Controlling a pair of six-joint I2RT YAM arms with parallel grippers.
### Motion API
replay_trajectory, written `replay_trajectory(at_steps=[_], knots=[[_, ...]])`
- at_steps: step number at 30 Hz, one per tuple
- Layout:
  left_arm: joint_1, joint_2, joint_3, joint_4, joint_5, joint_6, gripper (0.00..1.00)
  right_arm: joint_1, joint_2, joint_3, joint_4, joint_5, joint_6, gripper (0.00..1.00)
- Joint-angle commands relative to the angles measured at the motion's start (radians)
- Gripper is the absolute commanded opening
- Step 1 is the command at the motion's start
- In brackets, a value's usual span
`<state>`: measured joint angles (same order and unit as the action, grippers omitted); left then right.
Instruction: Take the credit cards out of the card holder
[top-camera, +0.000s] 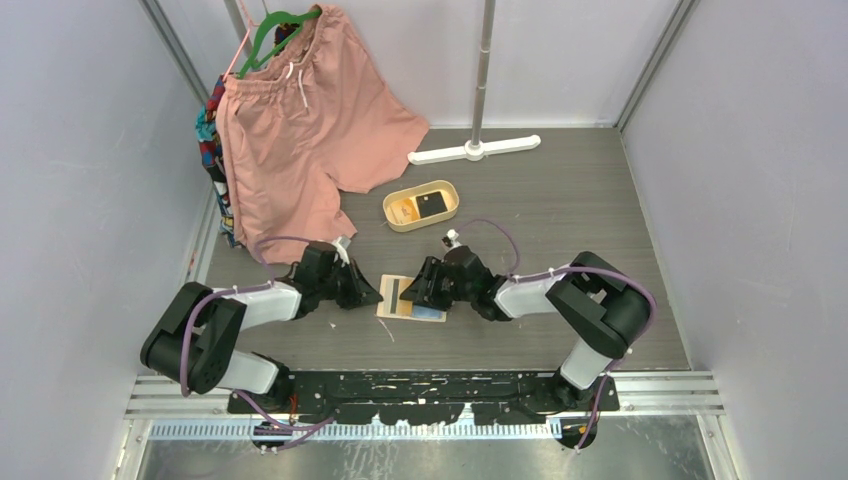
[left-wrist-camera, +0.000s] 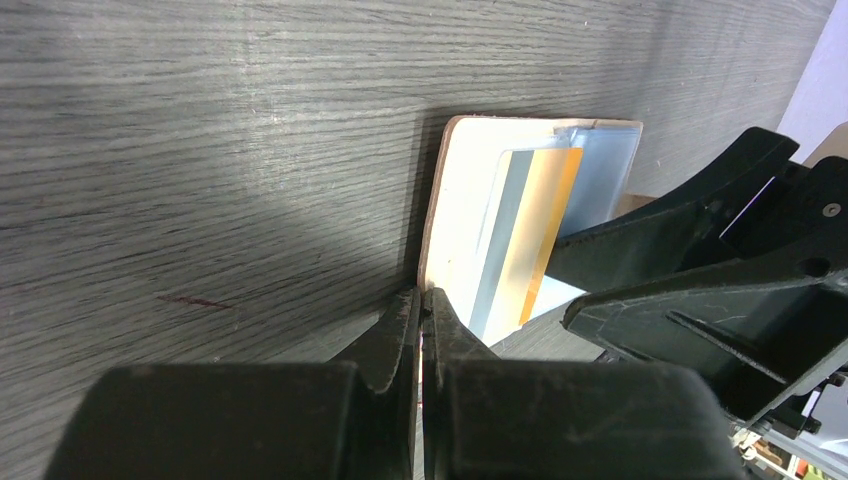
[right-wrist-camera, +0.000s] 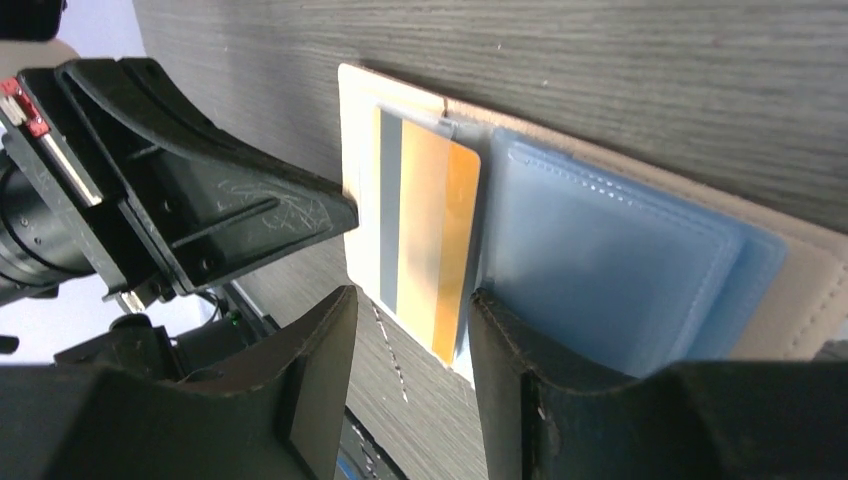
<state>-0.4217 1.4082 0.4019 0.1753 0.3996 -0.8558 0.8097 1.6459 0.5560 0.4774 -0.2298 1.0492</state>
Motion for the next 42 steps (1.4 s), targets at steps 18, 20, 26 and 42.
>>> replay_trajectory(at_steps=[18,20,26,42], knots=[[-0.016,0.065,-0.038,-0.161,-0.14,0.056,0.0,-0.004,0.203,0.015,0.388,-0.056,0.106,0.47],[-0.016,0.063,-0.039,-0.161,-0.141,0.054,0.0,-0.005,0.22,0.005,0.433,-0.064,0.121,0.44],[-0.017,0.066,-0.038,-0.161,-0.139,0.055,0.0,-0.005,0.243,0.003,0.484,-0.085,0.129,0.37],[-0.018,0.07,-0.035,-0.164,-0.143,0.055,0.0,0.023,0.469,0.189,0.838,-0.501,0.349,0.43]])
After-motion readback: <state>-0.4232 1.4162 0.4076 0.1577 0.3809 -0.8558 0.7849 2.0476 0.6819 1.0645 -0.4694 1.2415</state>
